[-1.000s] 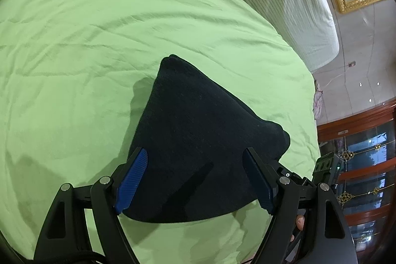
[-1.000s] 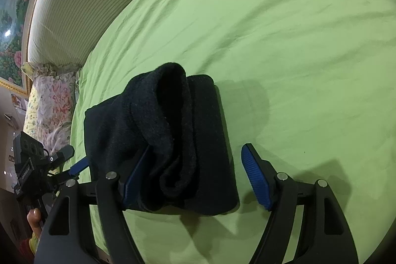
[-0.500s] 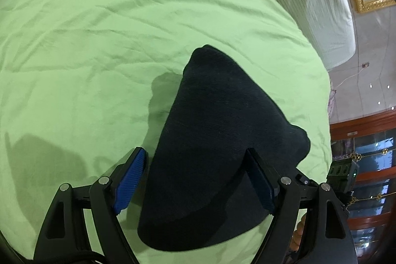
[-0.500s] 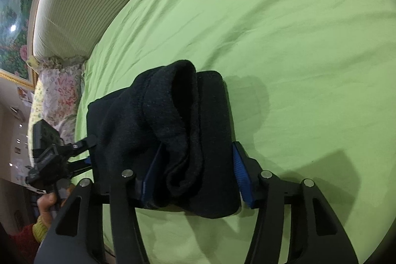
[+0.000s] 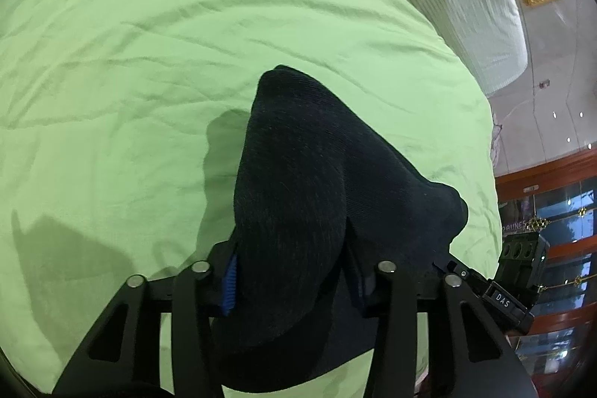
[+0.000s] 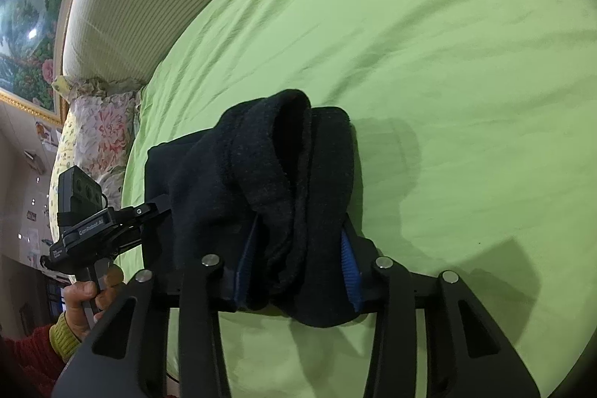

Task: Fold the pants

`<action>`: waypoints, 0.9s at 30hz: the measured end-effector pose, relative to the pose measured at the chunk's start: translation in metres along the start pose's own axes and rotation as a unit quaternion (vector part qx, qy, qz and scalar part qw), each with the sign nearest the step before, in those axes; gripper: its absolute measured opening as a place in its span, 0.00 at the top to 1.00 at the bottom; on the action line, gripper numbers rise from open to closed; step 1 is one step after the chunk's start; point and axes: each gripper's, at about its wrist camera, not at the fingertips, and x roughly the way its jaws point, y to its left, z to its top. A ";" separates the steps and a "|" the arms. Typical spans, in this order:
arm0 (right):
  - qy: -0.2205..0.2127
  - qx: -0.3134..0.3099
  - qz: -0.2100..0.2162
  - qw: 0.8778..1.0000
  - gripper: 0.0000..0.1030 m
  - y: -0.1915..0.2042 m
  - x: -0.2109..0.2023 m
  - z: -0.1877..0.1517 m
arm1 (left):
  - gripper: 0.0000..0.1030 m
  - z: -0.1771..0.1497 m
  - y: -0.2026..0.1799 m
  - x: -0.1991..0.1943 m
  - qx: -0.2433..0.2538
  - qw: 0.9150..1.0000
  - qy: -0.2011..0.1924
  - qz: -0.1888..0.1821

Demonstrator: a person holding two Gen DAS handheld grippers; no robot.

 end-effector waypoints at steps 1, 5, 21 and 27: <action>-0.001 -0.003 0.001 1.000 0.61 0.002 -0.001 0.000 | 0.61 0.000 -0.002 -0.002 0.004 1.000 -0.002 0.001; -0.009 -0.013 0.008 1.000 0.63 0.013 -0.006 0.001 | 0.66 -0.002 -0.009 -0.010 0.012 1.000 -0.012 -0.001; -0.022 -0.095 0.056 0.994 0.66 0.083 -0.006 0.029 | 0.69 0.007 -0.007 -0.088 -0.002 0.996 -0.083 -0.022; -0.011 -0.123 0.066 0.990 0.67 0.110 0.018 0.048 | 0.69 0.020 0.018 -0.115 -0.018 0.994 -0.106 -0.008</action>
